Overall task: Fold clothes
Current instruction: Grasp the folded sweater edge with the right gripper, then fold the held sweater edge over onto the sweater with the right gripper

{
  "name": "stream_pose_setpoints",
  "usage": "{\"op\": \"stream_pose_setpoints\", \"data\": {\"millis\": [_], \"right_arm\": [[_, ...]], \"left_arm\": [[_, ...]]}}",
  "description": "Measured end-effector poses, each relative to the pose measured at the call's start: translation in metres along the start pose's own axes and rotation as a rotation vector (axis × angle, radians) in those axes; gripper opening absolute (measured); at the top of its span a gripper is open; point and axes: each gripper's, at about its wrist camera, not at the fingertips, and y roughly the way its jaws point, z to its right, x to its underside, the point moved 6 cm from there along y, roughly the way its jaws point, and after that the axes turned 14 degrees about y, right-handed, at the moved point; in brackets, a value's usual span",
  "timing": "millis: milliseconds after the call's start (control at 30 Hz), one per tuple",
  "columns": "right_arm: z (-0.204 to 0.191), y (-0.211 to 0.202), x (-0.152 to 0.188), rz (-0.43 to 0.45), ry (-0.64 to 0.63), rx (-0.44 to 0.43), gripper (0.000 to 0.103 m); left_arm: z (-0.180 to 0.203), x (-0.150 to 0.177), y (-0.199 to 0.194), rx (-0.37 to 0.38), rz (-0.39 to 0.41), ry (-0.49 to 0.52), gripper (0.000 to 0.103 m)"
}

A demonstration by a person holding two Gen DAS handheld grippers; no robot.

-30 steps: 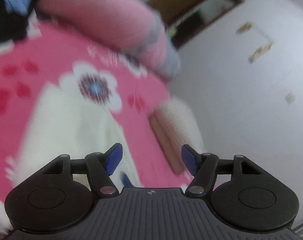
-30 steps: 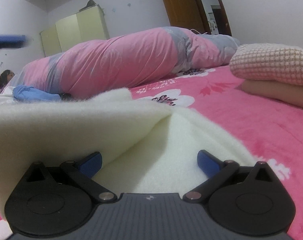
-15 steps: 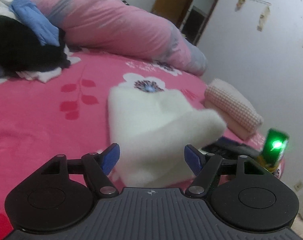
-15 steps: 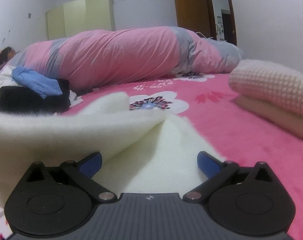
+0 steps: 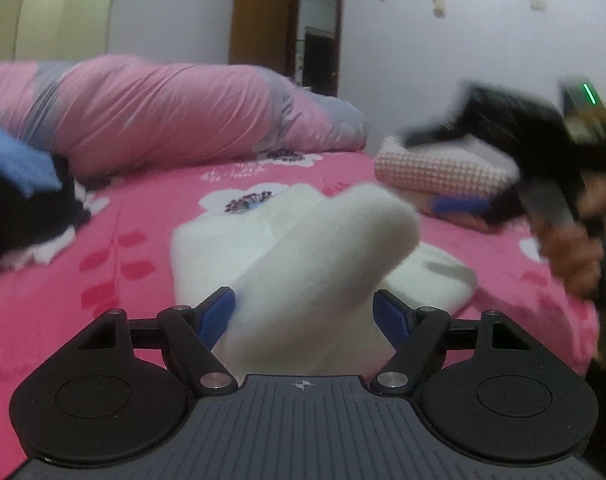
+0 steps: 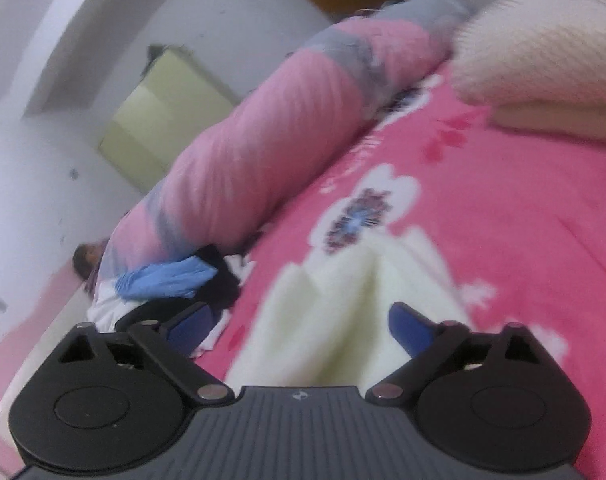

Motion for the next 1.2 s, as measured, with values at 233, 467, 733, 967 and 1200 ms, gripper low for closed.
{"op": "stream_pose_setpoints", "data": {"millis": [233,467,733,967,1200], "right_arm": [[-0.020,0.087,0.014,-0.243,-0.200,0.153,0.074],[-0.020,0.124,0.013,-0.371,-0.203,0.161,0.017],[-0.010,0.101,-0.007,-0.294,-0.214,0.105,0.014],[0.052,0.055,-0.018,-0.225,0.065,0.071,0.061],[0.059,0.053,-0.007,-0.305,0.136,0.060,0.072]], "left_arm": [[0.025,0.003,0.007,-0.031,0.012,0.168,0.076],[0.043,0.006,0.013,-0.091,0.007,0.345,0.075],[0.065,-0.006,0.031,-0.051,0.025,0.408,0.071],[0.071,0.000,0.037,-0.078,0.014,0.468,0.071],[0.063,-0.008,0.038,-0.080,0.023,0.385,0.068]]}}
